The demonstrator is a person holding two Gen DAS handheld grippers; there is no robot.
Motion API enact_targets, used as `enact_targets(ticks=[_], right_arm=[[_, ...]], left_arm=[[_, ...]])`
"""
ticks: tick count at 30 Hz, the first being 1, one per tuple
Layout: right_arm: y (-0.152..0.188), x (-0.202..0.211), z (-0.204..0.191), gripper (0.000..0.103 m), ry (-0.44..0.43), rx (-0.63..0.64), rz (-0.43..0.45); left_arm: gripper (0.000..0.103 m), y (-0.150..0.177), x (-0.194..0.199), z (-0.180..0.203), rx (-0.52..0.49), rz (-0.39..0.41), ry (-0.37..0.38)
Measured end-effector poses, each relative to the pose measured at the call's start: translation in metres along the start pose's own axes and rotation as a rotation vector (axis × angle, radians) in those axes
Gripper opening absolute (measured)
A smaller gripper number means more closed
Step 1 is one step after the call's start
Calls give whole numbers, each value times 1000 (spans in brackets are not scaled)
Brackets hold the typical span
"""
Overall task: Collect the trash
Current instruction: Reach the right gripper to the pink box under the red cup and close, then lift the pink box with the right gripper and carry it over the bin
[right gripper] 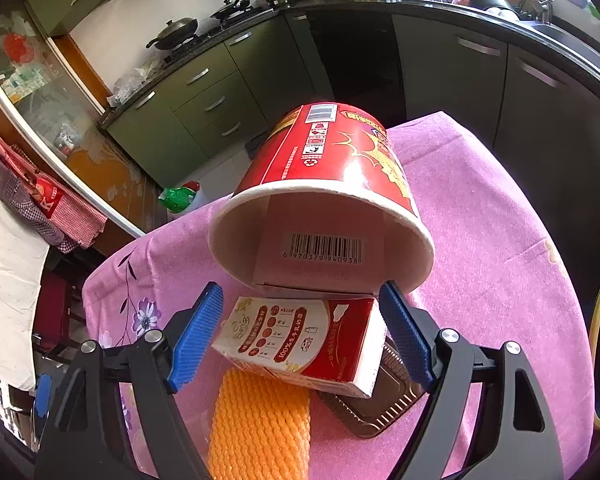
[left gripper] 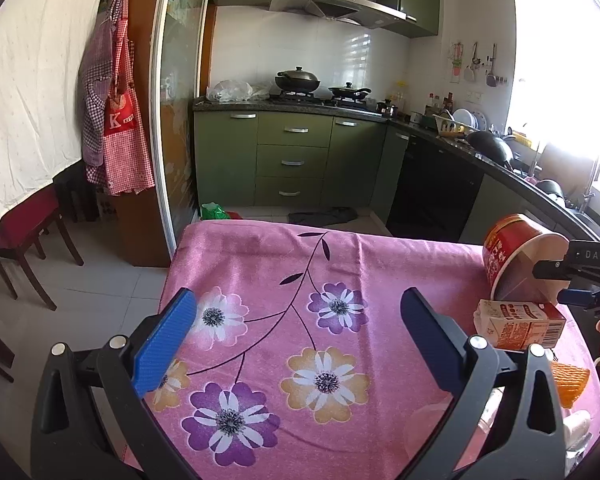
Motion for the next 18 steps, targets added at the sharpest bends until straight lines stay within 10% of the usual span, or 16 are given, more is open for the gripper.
enact_targets(ticks=[18], right_arm=[[-11, -44, 6, 77, 38, -30, -72]], left_arm=[[97, 3, -4, 7, -8, -21, 39]])
Point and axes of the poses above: each gripper's, at about its wrist camera, not at the fingertips, and x roughly against the way its jaws point, z to its right, y to its underside, the point moved 6 cm from there along -x, roughly the way its jaws point, and after that the axes turned 14 degrees about y, right-handed, at the moved point
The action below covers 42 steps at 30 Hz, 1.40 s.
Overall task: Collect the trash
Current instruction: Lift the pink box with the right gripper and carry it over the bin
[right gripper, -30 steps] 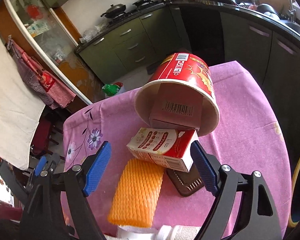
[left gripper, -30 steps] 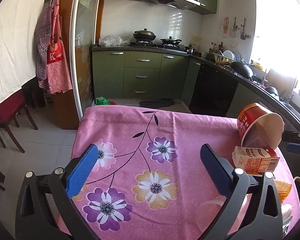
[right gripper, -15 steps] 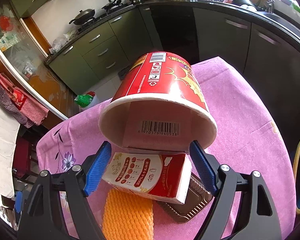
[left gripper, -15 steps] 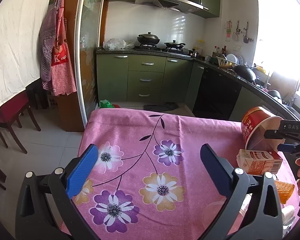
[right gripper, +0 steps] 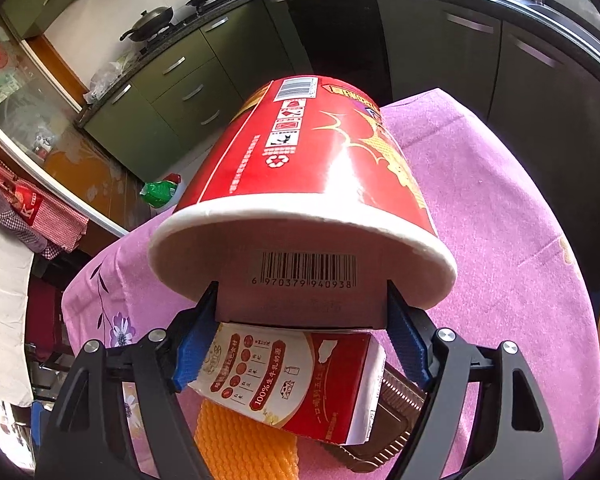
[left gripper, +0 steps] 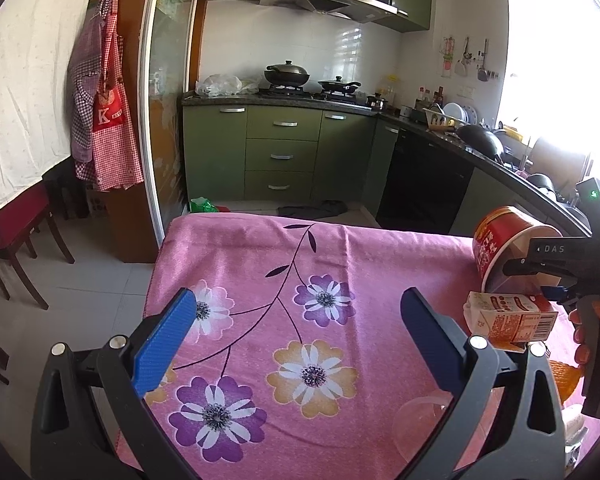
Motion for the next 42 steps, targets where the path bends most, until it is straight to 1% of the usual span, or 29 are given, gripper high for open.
enact_targets(ticks=[7, 13, 26, 34, 42], right_arm=[[15, 25, 0, 77, -46, 24, 36], [31, 46, 5, 77, -84, 33, 43], [58, 97, 16, 77, -168, 56, 91], [64, 126, 21, 77, -190, 72, 138], [69, 149, 20, 77, -237, 98, 145]], left_arm=[[97, 2, -3, 2, -8, -7, 2], [97, 3, -3, 5, -17, -8, 5], [97, 6, -5, 10, -36, -16, 6], [97, 7, -7, 10, -42, -21, 6], [97, 7, -7, 9, -43, -20, 6]])
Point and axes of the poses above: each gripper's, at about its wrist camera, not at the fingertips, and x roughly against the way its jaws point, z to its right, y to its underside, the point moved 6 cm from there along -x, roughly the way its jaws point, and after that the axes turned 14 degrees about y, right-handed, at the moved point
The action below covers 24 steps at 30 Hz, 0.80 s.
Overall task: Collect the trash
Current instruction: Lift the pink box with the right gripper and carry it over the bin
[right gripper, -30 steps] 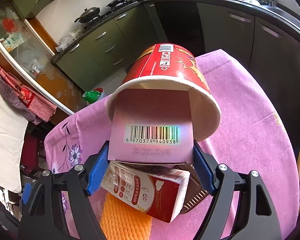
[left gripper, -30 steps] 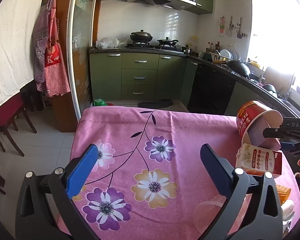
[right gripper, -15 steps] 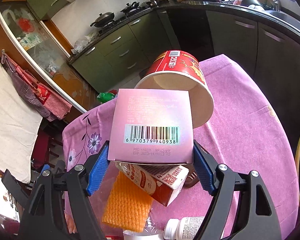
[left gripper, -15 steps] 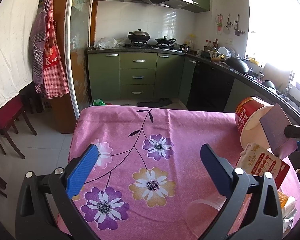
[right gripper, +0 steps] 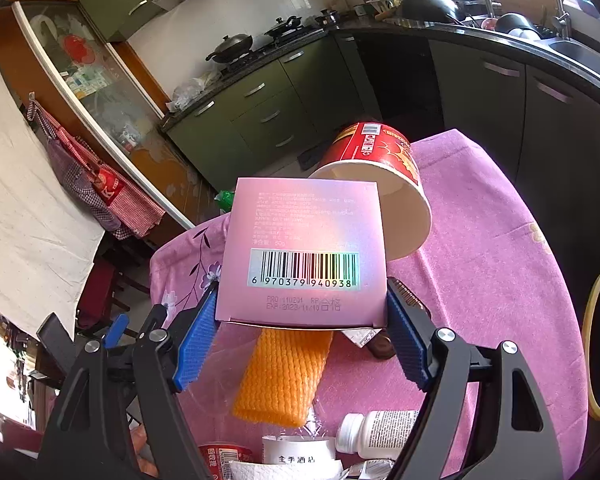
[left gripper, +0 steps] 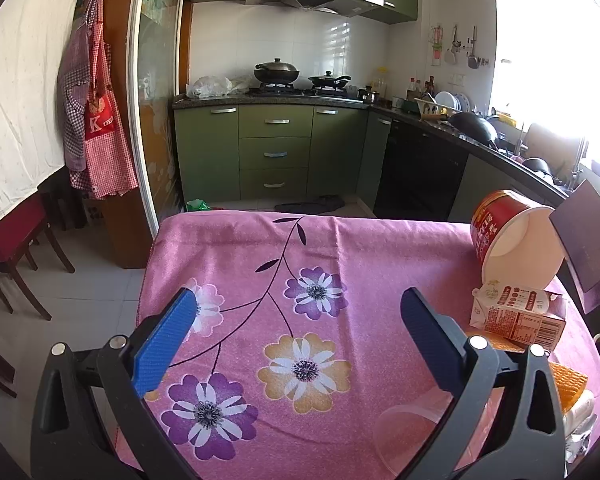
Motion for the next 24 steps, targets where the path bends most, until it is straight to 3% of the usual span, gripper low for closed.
enact_targets(ticks=[6, 11, 18, 24], right_arm=[[8, 42, 7, 77, -43, 30, 40], [17, 92, 61, 77, -19, -7, 101], [48, 130, 207, 77, 194, -185, 118], [79, 105, 316, 77, 373, -296, 34]], left_arm=[[97, 0, 1, 1, 0, 8, 7], [97, -1, 5, 5, -10, 15, 20], [97, -7, 15, 14, -25, 34, 66], [97, -14, 29, 29, -58, 19, 94]])
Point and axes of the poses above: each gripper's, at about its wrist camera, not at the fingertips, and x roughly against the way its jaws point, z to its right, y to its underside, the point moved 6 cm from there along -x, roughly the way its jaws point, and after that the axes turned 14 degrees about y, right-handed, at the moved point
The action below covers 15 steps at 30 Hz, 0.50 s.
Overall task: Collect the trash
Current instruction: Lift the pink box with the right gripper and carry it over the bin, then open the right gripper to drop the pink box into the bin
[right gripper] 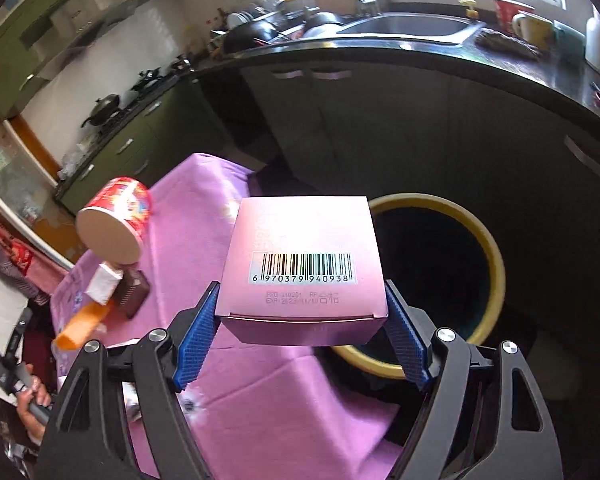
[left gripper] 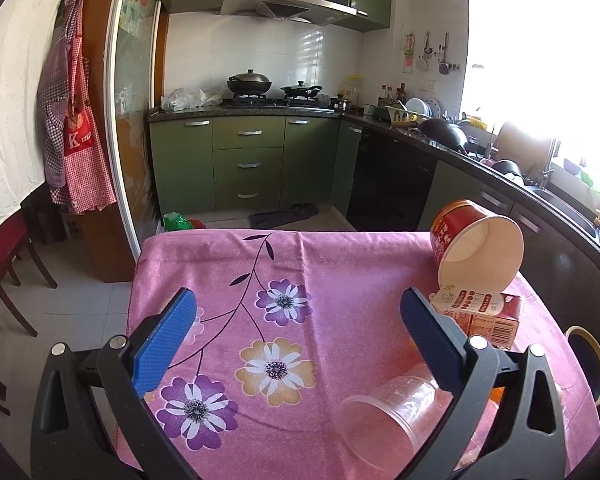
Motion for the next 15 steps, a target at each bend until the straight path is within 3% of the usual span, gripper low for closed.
enact_targets(ticks=[8, 15], right_arm=[[4, -98, 67, 77, 156, -29, -100], [5, -145, 99, 77, 195, -22, -158]], left_arm=[[97, -7, 37, 45, -127, -11, 10], [97, -7, 50, 80, -148, -39, 59]])
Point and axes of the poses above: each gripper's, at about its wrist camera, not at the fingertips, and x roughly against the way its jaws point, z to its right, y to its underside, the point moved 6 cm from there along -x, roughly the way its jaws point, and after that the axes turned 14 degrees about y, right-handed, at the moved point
